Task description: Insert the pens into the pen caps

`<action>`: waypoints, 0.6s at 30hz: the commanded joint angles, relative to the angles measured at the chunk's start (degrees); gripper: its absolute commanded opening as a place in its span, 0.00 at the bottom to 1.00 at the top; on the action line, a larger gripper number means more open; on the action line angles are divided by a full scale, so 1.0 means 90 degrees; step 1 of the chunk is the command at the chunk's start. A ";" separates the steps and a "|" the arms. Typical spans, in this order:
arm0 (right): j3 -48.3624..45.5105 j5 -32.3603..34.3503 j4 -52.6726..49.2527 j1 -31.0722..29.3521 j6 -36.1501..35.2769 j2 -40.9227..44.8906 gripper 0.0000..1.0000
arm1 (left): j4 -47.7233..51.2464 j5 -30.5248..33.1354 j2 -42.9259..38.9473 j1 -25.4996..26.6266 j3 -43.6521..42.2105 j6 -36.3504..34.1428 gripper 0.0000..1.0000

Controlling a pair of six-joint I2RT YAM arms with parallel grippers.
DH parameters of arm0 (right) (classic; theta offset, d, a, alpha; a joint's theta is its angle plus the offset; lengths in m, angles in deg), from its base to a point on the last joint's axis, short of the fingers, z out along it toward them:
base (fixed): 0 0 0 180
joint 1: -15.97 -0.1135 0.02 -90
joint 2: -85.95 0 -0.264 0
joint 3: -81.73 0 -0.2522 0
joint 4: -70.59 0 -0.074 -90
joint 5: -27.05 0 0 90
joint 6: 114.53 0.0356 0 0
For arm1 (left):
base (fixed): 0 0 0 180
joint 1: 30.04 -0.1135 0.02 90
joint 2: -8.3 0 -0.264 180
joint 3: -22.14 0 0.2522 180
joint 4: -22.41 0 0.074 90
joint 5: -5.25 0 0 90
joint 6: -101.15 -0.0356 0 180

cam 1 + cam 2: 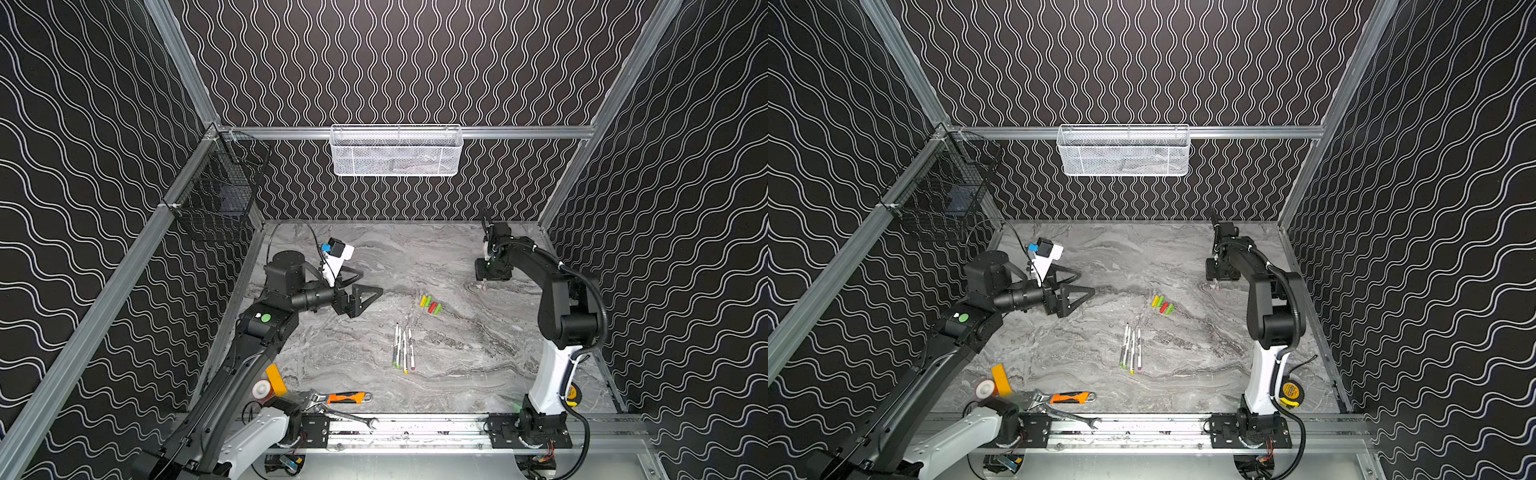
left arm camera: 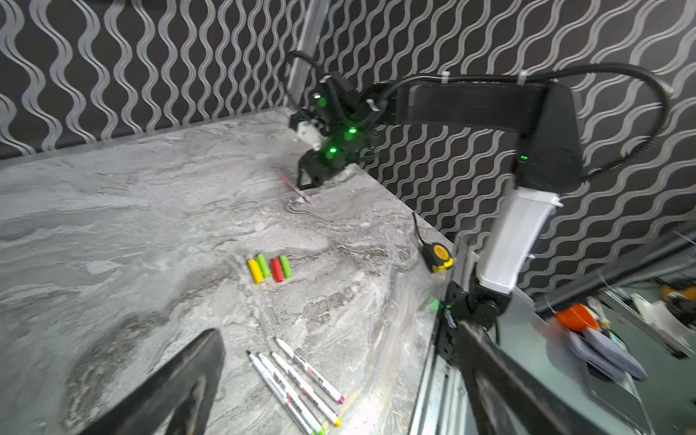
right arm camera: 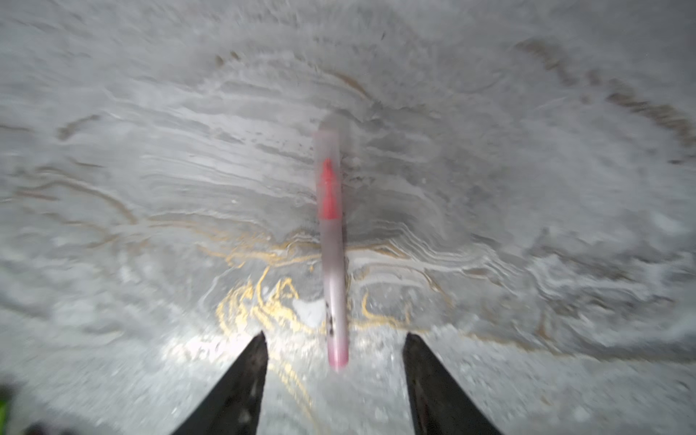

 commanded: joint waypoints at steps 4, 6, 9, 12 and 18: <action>-0.0798 -0.0620 0.0519 -0.0379 0.0308 0.1099 0.71 | 0.0221 0.0922 -0.0037 -0.0005 0.0057 -0.0141 0.98; -0.1136 -0.0650 0.0638 -0.0699 0.0360 0.1481 0.74 | 0.0195 0.1093 -0.0049 -0.0003 0.0020 -0.0103 0.99; -0.1644 -0.0533 0.0748 -0.1326 0.0526 0.1992 0.75 | 0.0259 0.1783 -0.0044 -0.0014 -0.0011 -0.0065 0.99; -0.2160 -0.0724 0.0920 -0.2019 0.0760 0.2475 0.87 | 0.0676 0.3030 0.0137 -0.0104 0.0080 0.0011 0.99; -0.2976 -0.1006 0.1525 -0.3412 0.1642 0.2948 0.89 | 0.0984 0.3520 0.0419 -0.0457 0.0113 0.0220 0.99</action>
